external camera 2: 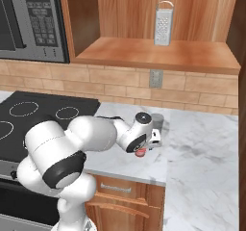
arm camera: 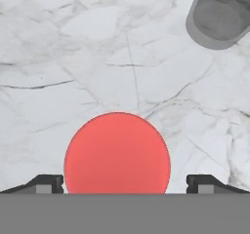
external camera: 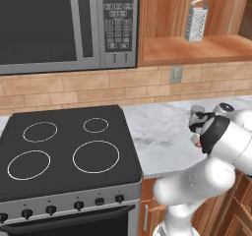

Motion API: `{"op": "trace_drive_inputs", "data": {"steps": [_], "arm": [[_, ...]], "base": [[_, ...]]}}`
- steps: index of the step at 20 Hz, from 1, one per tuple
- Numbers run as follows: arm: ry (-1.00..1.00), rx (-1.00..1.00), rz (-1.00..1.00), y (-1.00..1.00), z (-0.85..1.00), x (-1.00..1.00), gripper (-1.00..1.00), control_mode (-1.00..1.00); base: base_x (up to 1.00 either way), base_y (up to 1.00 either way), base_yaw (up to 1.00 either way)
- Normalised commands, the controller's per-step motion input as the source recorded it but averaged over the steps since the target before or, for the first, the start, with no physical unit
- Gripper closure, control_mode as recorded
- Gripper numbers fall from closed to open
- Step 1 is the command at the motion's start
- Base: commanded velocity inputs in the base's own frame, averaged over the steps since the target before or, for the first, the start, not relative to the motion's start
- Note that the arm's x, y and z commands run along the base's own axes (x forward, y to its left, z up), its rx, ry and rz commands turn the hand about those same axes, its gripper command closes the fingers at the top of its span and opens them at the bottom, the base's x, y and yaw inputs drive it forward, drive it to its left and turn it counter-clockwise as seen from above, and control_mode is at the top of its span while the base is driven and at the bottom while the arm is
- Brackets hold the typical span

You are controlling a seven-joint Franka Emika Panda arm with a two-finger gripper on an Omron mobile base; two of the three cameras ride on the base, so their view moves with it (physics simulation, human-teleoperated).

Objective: Pick the cereal and jam from the counter and place them in the cabinets closest to them.

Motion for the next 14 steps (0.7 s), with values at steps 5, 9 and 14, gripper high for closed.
{"op": "trace_drive_inputs", "data": {"steps": [5,9,14], "arm": [[0.01,0.0,0.0,0.0,-0.09,0.1,-1.0,-1.0],[0.02,0.0,0.0,0.0,-0.07,0.04,1.0,-1.0],[0.0,0.0,0.0,0.0,0.0,0.0,1.0,-1.0]], "base": [[0.0,0.0,0.0],[0.0,0.0,0.0],[0.0,0.0,0.0]]}}
